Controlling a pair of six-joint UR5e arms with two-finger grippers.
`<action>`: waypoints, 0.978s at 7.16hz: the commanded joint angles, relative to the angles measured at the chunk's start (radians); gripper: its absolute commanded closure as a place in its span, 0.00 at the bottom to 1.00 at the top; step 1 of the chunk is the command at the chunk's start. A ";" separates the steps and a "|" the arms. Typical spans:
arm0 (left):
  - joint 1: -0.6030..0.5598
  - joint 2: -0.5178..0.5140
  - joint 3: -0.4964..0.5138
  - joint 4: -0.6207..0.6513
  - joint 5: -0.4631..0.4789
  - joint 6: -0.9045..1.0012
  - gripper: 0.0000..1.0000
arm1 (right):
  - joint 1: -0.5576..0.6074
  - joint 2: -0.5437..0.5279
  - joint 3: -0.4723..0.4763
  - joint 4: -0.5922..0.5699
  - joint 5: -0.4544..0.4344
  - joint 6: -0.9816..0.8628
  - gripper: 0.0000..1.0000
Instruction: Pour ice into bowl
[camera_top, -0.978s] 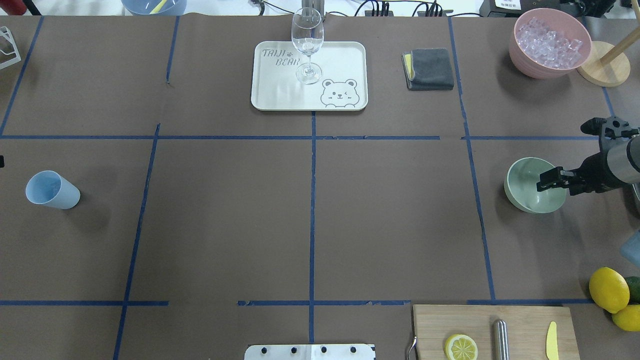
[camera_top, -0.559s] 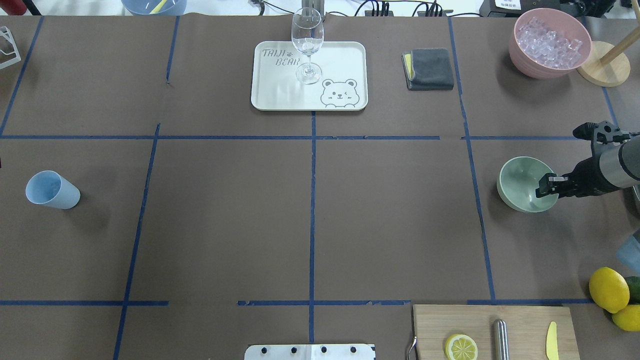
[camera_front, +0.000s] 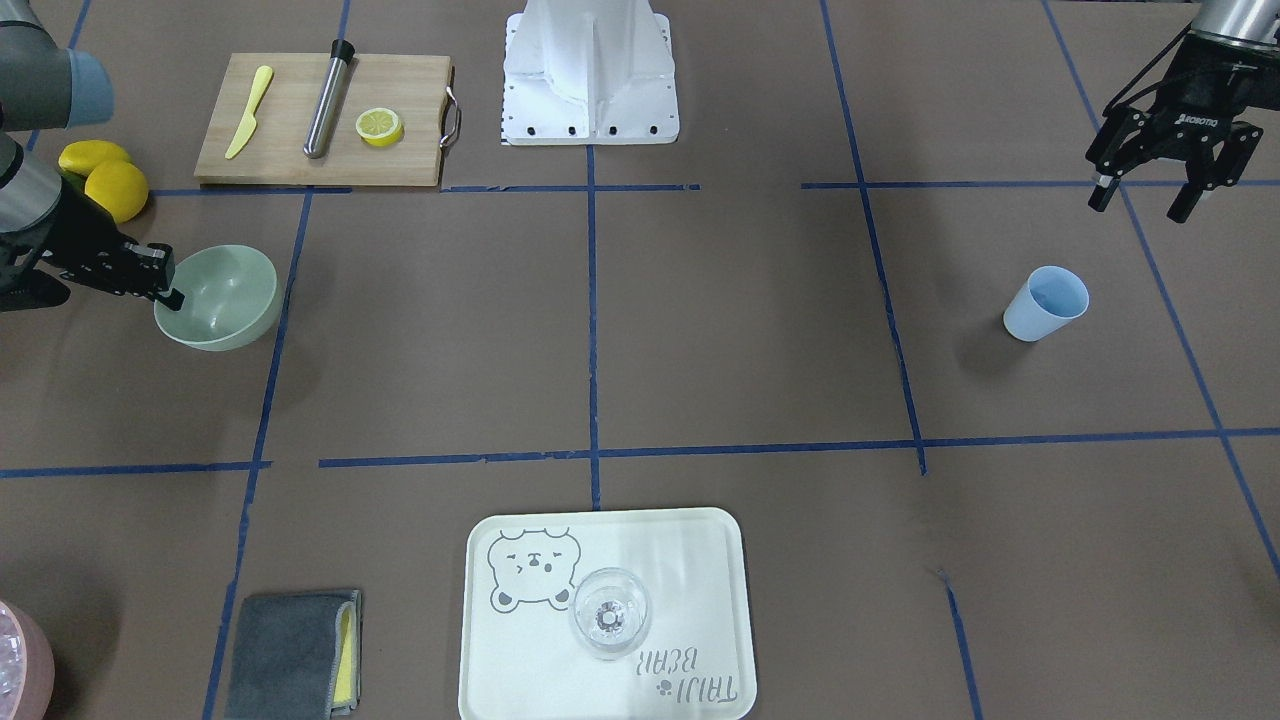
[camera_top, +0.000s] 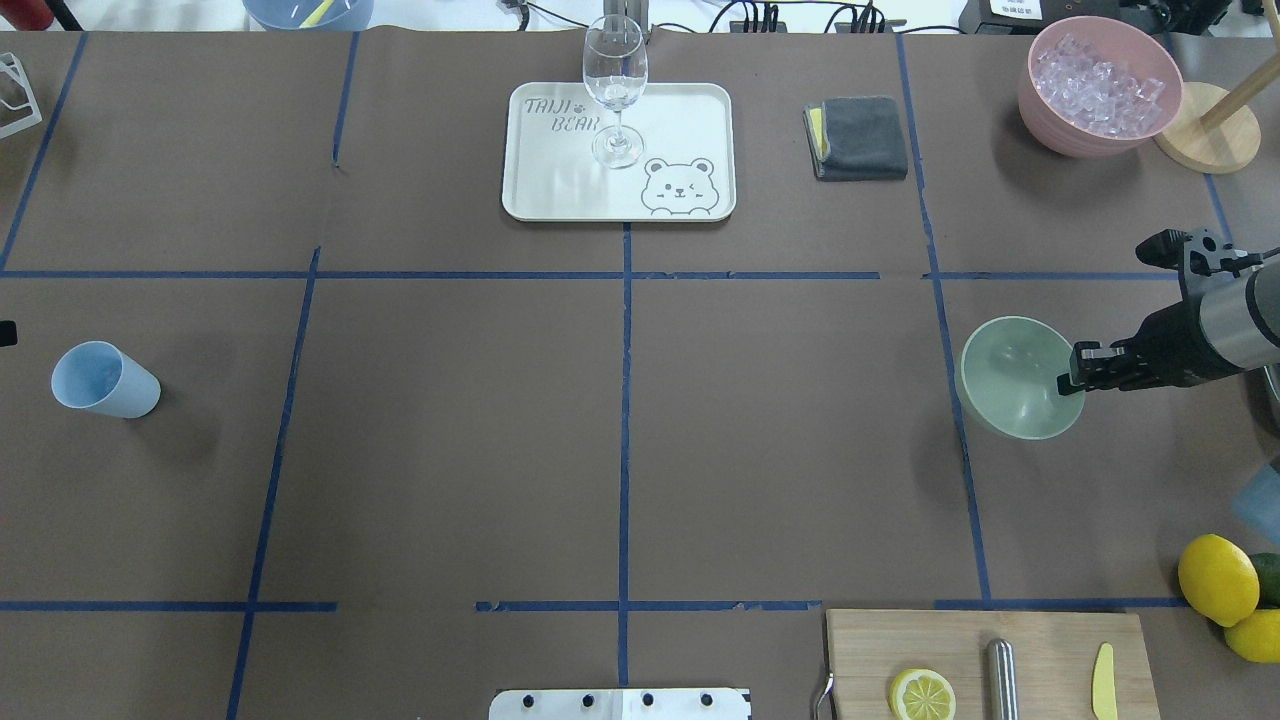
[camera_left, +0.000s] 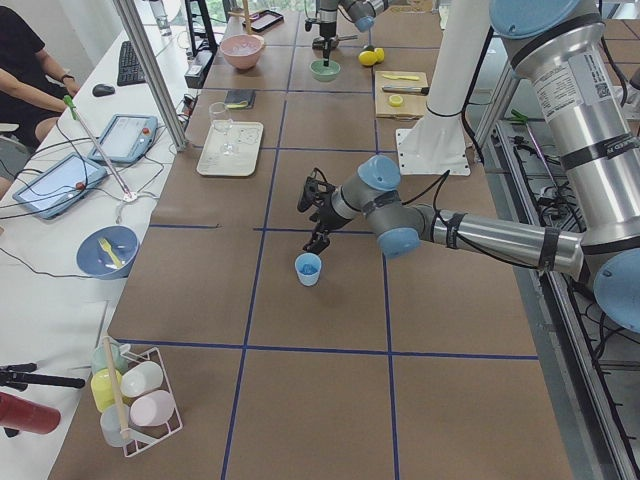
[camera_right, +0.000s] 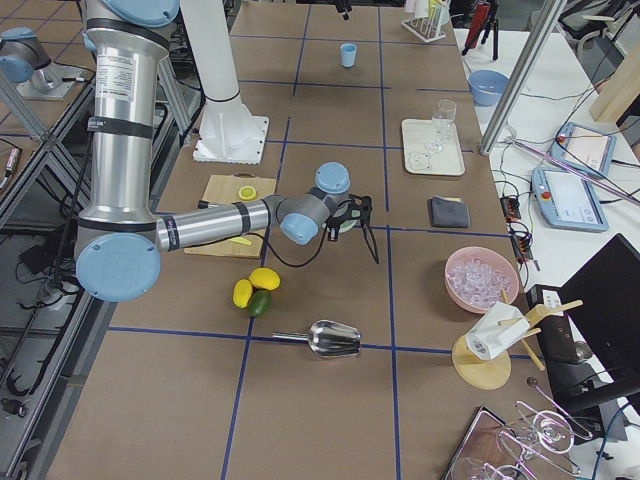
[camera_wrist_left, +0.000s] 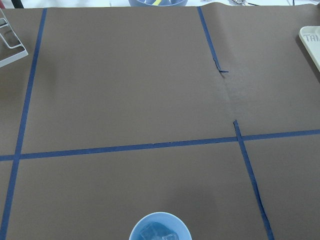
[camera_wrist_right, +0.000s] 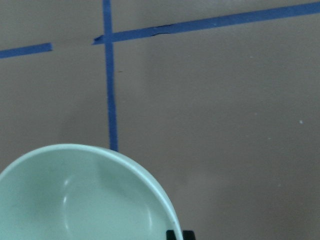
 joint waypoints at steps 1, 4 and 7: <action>0.122 0.024 -0.010 -0.002 0.155 -0.044 0.01 | -0.005 0.146 0.063 -0.112 0.037 0.142 1.00; 0.271 0.123 -0.009 -0.117 0.353 -0.108 0.01 | -0.230 0.522 0.077 -0.450 -0.119 0.350 1.00; 0.515 0.140 0.017 -0.114 0.656 -0.341 0.01 | -0.401 0.766 -0.056 -0.556 -0.288 0.474 1.00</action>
